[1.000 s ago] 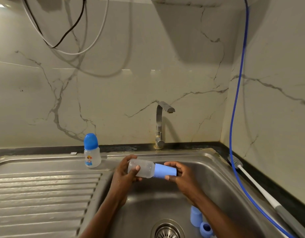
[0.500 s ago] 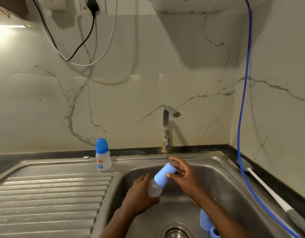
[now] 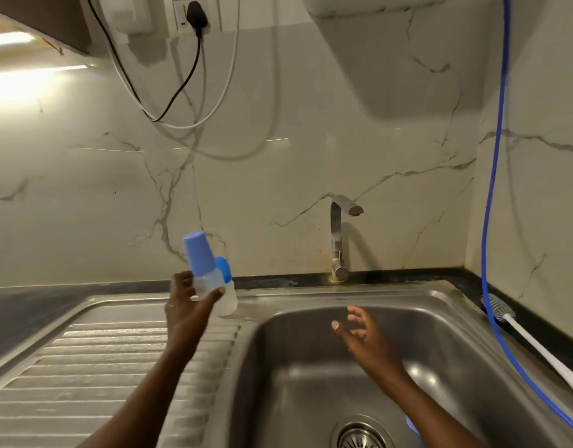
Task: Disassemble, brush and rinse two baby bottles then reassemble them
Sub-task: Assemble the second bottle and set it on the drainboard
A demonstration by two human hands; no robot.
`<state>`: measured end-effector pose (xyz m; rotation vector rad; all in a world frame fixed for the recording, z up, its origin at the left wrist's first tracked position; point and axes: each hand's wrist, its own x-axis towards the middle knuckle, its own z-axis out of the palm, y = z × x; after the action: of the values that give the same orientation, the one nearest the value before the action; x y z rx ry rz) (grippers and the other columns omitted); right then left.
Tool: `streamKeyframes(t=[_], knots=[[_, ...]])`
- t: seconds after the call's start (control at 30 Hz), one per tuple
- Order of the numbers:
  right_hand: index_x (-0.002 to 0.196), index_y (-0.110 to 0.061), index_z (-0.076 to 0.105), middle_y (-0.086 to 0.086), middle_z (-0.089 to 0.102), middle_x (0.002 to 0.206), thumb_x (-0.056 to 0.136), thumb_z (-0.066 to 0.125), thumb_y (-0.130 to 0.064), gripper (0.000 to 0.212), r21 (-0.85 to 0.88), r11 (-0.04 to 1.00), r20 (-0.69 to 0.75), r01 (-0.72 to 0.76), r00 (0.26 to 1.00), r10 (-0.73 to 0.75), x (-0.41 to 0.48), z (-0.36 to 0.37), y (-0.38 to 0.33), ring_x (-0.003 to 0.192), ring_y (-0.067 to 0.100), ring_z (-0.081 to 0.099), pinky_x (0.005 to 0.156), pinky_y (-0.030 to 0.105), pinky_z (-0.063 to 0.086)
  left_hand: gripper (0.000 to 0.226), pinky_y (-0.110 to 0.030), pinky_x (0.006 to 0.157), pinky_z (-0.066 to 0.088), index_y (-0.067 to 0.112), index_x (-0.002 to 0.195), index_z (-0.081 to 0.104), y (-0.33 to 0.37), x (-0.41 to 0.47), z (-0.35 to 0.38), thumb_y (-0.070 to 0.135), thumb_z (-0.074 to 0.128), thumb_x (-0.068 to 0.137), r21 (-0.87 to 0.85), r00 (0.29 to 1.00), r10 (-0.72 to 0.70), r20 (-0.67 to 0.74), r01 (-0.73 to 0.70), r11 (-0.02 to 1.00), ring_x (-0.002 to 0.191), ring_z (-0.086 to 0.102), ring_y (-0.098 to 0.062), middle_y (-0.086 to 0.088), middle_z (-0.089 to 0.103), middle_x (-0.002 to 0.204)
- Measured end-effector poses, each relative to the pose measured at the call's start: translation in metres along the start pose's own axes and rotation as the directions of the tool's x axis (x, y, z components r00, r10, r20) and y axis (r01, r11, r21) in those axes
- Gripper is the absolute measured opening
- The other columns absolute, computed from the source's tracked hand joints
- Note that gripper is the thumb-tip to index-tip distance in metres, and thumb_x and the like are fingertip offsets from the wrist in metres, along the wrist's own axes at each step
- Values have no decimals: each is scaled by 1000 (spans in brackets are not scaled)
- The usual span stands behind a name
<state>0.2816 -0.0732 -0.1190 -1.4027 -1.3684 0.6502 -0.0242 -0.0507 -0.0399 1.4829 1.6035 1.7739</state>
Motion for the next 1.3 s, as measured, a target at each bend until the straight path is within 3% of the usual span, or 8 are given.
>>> streamKeyframes(t=[0.23,0.47,0.8,0.93,1.03,1.1,1.2,1.3], knots=[[129,-26,53,-8,57,122,83,73,-39,52,-52,998,8,29,1000,-29,-1,9,-2,91,9,61,82,30,52,61,-46,95,48,13,134,53,-34,37,-22,0,75,79,75,981,-110,-157,123,989,108,59,-31,-16,63,122],[126,-27,54,-11,57,119,83,74,-38,48,-129,990,20,61,998,-59,7,11,4,87,6,62,80,28,52,63,-46,101,46,13,140,50,-48,57,-2,-3,71,83,71,969,-220,-108,228,971,117,58,-33,-14,60,131],[122,-29,54,-12,57,116,83,74,-34,44,-151,987,37,59,998,-54,12,9,12,86,10,63,82,34,54,64,-49,106,43,14,146,45,-64,63,10,-1,67,87,148,973,-230,-31,232,961,123,55,-34,-15,57,136],[121,-29,54,-11,57,116,83,75,-30,44,-148,987,36,56,998,-51,11,11,13,84,11,64,83,37,55,77,-52,107,42,23,153,31,-67,64,7,0,67,88,158,976,-217,22,211,965,126,52,-34,-15,55,140],[122,-29,53,-13,56,116,83,75,-29,45,-150,988,39,49,998,-44,13,11,15,84,11,64,83,37,55,97,-54,111,35,25,157,11,-65,60,7,-1,70,86,161,975,-221,-16,221,962,138,39,-36,-18,37,153],[123,-27,54,-12,56,115,84,74,-27,44,-147,988,36,43,999,-38,13,11,15,85,11,63,83,39,55,96,-51,112,34,23,157,11,-57,50,8,1,71,85,174,976,-155,-151,181,968,141,31,-35,-16,24,156],[119,-22,58,-6,61,107,85,72,-20,37,-162,985,-11,52,998,-54,11,11,7,82,15,63,82,40,54,77,-54,101,39,19,148,26,-48,35,10,10,70,86,348,937,85,-339,41,937,129,37,-35,-17,30,141],[104,-19,65,-1,65,88,85,63,-6,23,-233,970,-174,64,979,-106,13,8,2,75,19,62,75,36,54,63,-52,98,36,15,141,36,-35,16,27,12,69,87,346,934,235,-270,-134,929,122,43,-32,-15,39,133]])
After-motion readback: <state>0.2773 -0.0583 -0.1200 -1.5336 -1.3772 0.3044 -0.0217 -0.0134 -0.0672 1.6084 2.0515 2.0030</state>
